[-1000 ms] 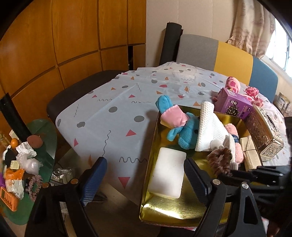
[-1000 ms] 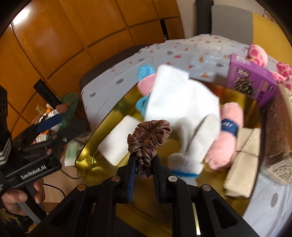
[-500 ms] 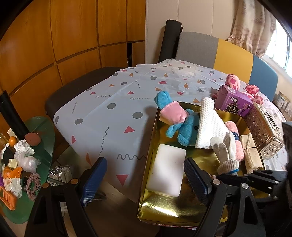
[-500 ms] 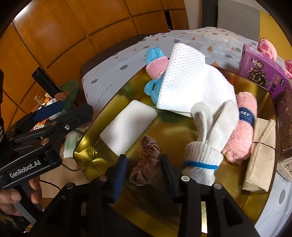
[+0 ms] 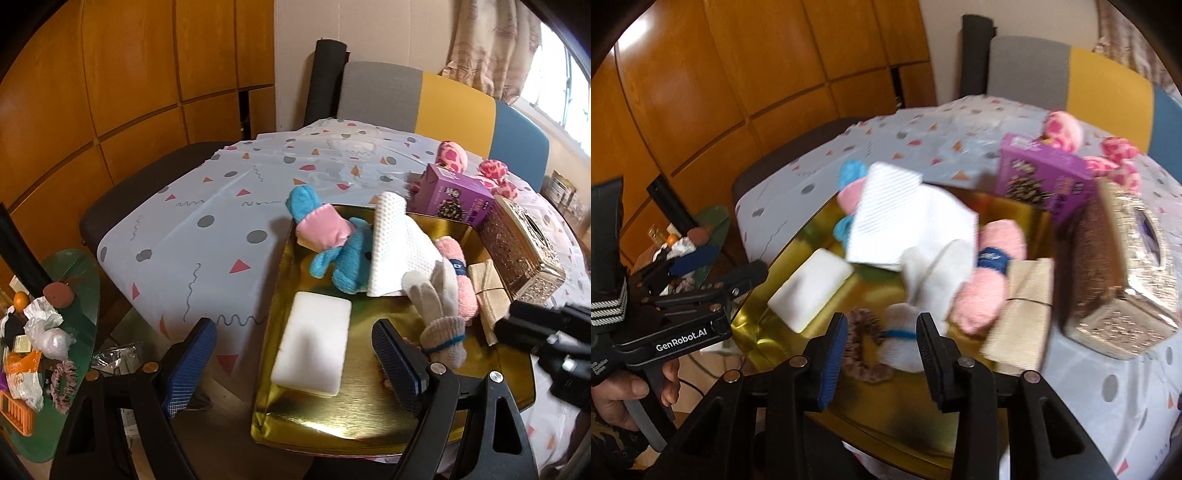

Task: Organize soft objects
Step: 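Open the right gripper to drop the brown scrunchie onto the tray, then move both tools to the black hair tuft and blue tissue pack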

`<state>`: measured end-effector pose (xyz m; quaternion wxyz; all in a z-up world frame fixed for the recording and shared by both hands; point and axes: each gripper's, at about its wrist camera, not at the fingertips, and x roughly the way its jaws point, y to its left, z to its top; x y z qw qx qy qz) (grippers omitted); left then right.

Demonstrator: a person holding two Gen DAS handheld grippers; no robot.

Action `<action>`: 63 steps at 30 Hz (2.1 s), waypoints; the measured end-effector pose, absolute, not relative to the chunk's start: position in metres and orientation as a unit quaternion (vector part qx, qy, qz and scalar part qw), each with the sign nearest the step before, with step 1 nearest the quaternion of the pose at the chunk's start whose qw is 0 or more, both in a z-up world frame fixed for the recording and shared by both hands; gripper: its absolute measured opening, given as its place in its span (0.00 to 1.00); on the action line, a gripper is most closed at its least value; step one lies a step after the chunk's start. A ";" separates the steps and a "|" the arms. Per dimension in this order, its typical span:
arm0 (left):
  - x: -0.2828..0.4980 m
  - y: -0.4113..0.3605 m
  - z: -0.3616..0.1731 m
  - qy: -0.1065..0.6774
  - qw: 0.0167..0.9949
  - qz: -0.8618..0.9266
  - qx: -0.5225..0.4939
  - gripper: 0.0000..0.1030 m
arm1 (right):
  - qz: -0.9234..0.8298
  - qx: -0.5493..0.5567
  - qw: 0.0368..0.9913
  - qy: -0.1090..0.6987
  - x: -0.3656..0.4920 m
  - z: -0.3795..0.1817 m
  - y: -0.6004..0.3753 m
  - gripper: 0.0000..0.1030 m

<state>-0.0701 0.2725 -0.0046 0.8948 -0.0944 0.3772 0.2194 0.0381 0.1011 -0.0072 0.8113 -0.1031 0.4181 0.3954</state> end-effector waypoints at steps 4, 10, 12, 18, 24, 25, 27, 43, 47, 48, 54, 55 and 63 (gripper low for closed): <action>-0.067 0.265 -0.003 0.377 0.897 0.211 -0.091 0.84 | 0.373 -0.090 0.830 0.405 0.044 0.004 0.075 0.37; -0.062 0.248 0.000 0.378 0.902 0.198 -0.068 0.84 | 0.328 -0.066 0.858 0.389 0.057 0.016 0.030 0.37; -0.059 0.242 0.002 0.378 0.904 0.189 -0.062 0.84 | 0.307 -0.056 0.868 0.386 0.064 0.018 0.012 0.37; -0.050 0.222 0.005 0.380 0.909 0.164 -0.046 0.84 | 0.242 -0.022 0.889 0.389 0.085 0.017 -0.044 0.37; -0.040 0.201 0.007 0.383 0.913 0.138 -0.033 0.84 | 0.158 0.013 0.908 0.387 0.105 0.020 -0.113 0.37; -0.038 0.197 0.007 0.384 0.913 0.133 -0.028 0.84 | 0.139 0.019 0.912 0.385 0.108 0.020 -0.128 0.37; -0.034 0.187 0.008 0.385 0.915 0.125 -0.016 0.84 | 0.111 0.029 0.916 0.383 0.113 0.021 -0.152 0.38; 0.001 0.096 0.020 0.378 0.925 0.000 0.039 0.84 | -0.168 0.244 0.883 0.363 0.114 -0.013 -0.359 0.38; 0.011 0.058 0.020 0.376 0.923 -0.048 0.069 0.84 | -0.200 0.318 0.855 0.357 0.102 -0.024 -0.391 0.38; 0.014 0.049 0.019 0.379 0.921 -0.060 0.072 0.84 | -0.201 0.335 0.848 0.358 0.101 -0.028 -0.396 0.38; 0.032 0.009 0.017 0.387 0.912 -0.108 0.079 0.84 | -0.206 0.380 0.827 0.359 0.093 -0.037 -0.409 0.38; 0.034 0.003 0.017 0.388 0.911 -0.115 0.082 0.84 | -0.205 0.380 0.826 0.361 0.094 -0.038 -0.409 0.40; 0.054 -0.035 0.008 0.392 0.903 -0.132 0.112 0.84 | -0.180 0.371 0.817 0.403 0.108 -0.049 -0.401 0.40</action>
